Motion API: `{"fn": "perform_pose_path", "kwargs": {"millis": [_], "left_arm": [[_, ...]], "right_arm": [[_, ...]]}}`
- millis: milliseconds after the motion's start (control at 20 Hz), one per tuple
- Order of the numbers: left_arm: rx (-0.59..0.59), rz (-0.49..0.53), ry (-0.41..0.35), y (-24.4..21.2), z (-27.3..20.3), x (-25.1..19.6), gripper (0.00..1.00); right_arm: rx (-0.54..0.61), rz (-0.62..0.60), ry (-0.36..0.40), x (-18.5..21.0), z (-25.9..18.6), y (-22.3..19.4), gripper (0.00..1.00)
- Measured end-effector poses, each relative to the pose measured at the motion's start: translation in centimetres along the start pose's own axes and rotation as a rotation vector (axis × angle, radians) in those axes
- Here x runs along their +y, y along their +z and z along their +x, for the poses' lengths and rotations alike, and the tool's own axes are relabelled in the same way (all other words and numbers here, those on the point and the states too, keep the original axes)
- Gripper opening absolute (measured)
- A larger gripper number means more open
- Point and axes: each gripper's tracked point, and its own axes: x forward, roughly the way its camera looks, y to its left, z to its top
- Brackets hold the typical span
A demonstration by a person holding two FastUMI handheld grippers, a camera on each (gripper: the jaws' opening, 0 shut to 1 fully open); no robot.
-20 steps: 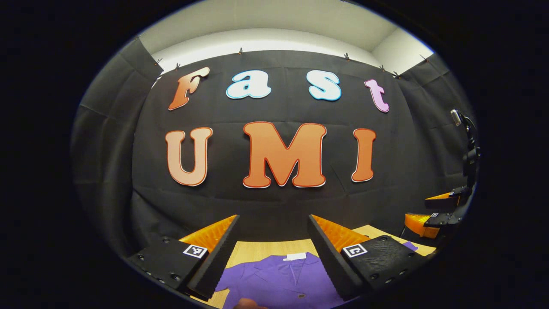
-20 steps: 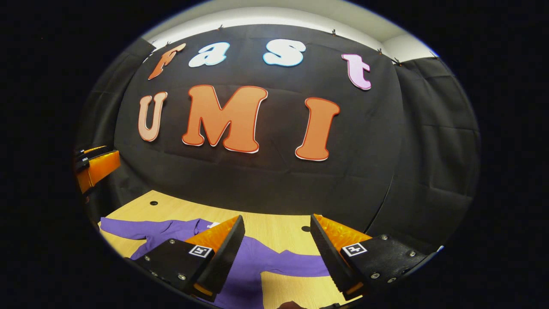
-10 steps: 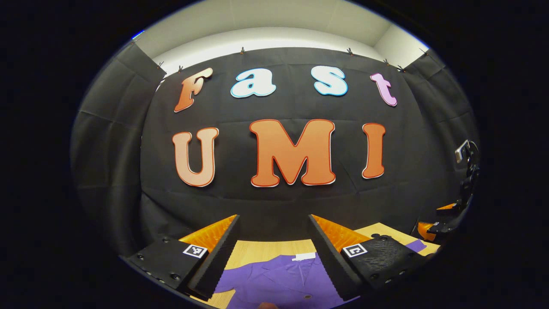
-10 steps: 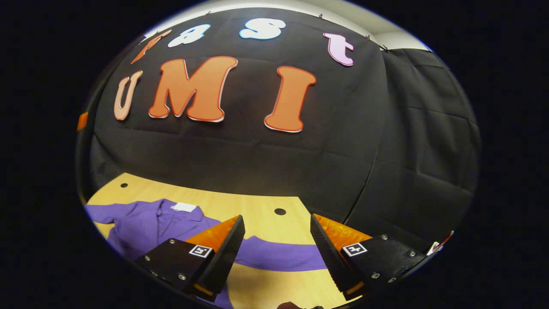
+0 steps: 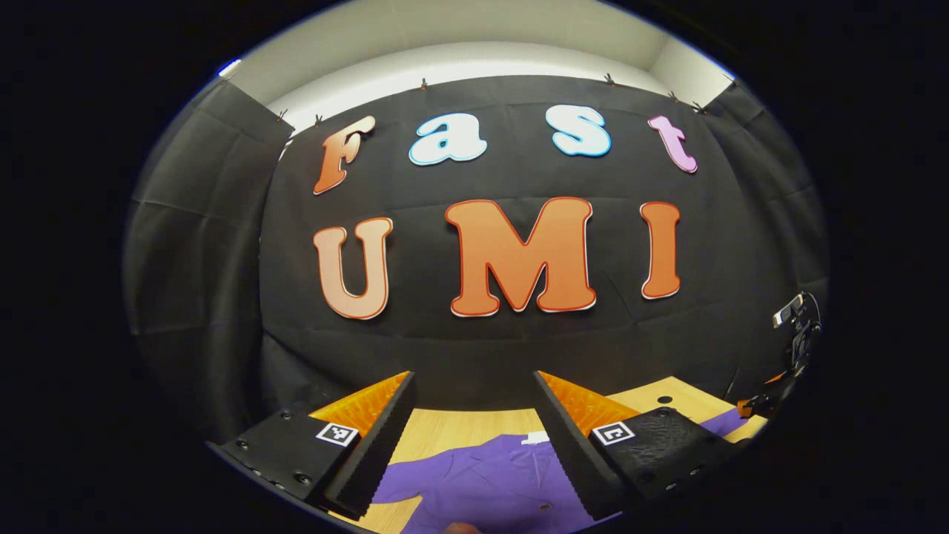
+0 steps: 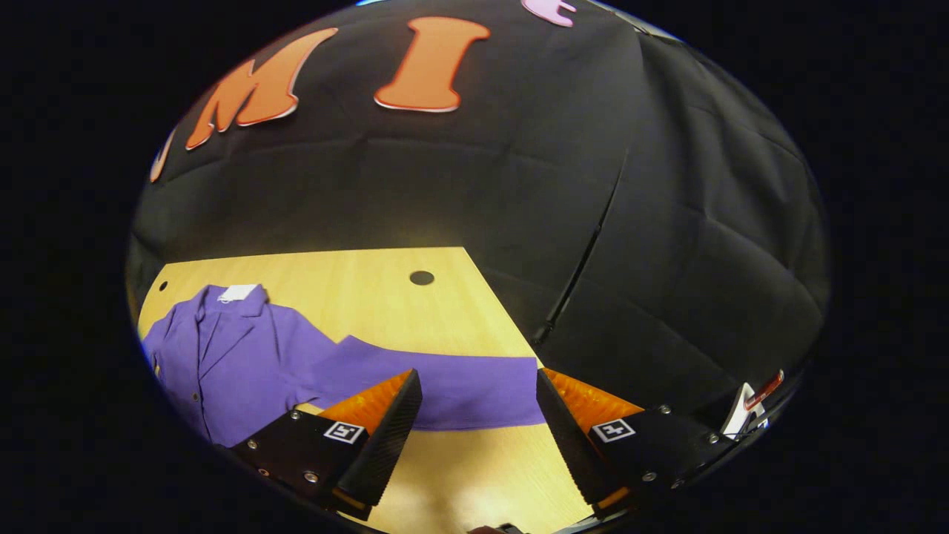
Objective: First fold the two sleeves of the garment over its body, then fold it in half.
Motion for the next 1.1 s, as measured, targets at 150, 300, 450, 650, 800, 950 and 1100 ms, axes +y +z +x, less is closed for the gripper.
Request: {"fn": "perform_pose_path", "kwargs": {"millis": [150, 300, 450, 650, 800, 950, 1100], "left_arm": [[0.008, -0.002, 0.024, -0.1, -0.2, 0.2, 0.98], [0.033, -0.024, 0.050, -0.8, -0.7, 0.2, 0.98], [0.058, -0.020, 0.058, -1.3, -1.1, 0.2, 0.98], [0.095, 0.008, 0.066, -1.9, -1.7, -0.3, 0.98], [0.119, 0.030, 0.056, -2.2, -2.1, -1.0, 0.98], [0.139, 0.045, 0.061, -2.6, -2.5, -1.3, 0.97], [0.165, 0.055, 0.069, -3.2, -3.1, -1.6, 0.99]], "right_arm": [[0.129, 0.055, 0.009, -2.4, 2.4, -2.0, 0.95], [0.238, 0.100, 0.019, -3.5, 4.4, -3.6, 0.96], [0.297, 0.100, 0.033, -3.9, 5.9, -4.4, 0.96], [0.363, 0.109, 0.088, -3.8, 7.2, -4.5, 0.96], [0.429, 0.110, 0.113, -3.4, 8.9, -4.9, 0.96], [0.513, 0.141, 0.144, -3.0, 10.1, -5.9, 0.96], [0.599, 0.184, 0.163, -3.2, 10.8, -7.0, 0.96]]}}
